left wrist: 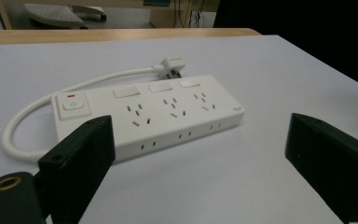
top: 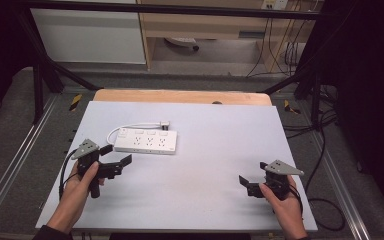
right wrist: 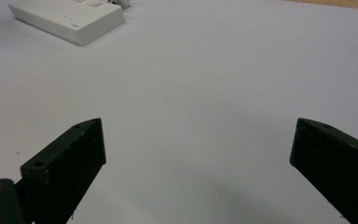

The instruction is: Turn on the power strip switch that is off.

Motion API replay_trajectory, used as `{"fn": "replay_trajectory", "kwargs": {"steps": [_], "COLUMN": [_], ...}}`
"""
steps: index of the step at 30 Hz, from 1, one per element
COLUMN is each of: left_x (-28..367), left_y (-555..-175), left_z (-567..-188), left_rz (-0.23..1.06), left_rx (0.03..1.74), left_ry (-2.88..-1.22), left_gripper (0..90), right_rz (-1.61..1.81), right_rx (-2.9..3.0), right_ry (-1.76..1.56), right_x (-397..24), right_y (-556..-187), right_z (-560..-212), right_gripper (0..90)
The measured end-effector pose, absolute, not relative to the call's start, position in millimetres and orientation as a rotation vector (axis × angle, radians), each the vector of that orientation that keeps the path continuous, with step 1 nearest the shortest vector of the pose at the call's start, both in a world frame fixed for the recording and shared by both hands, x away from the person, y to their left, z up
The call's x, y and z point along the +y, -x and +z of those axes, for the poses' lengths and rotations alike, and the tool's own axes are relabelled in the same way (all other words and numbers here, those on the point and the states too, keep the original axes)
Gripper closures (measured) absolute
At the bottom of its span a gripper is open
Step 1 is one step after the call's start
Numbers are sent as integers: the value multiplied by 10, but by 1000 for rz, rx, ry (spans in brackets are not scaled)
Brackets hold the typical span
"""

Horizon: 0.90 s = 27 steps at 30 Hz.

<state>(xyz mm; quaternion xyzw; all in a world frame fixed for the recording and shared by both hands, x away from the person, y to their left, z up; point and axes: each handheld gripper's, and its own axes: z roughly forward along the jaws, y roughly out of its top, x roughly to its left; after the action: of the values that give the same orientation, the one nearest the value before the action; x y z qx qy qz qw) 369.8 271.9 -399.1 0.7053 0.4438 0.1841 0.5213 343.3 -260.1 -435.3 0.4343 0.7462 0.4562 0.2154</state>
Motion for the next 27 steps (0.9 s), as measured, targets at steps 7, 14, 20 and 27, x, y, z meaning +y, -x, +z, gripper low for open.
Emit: {"fn": "replay_trajectory", "kwargs": {"steps": [7,14,20,27], "left_x": [2910,3020,2988,2833], "left_y": [-3563,-3392,-3275,-3147], "left_z": [-4038,-4178,-4246,-4325], "left_rz": [447,428,406,381], "left_rx": [1088,1123,1104,1053], "left_ry": [-1669,-1668,-1713,-1796], "left_gripper": [83,88,87,84], "right_rz": [1265,1265,1263,1245], "right_rx": [2070,2068,2069,2062], "right_ry": [-1204,-1206,-1214,-1224], "right_x": [-2601,-2603,-2604,-2616], "right_y": [-3435,-3437,-3443,-3446], "right_z": [-4355,-4356,-4363,-4372], "right_gripper": [38,37,36,33]}}
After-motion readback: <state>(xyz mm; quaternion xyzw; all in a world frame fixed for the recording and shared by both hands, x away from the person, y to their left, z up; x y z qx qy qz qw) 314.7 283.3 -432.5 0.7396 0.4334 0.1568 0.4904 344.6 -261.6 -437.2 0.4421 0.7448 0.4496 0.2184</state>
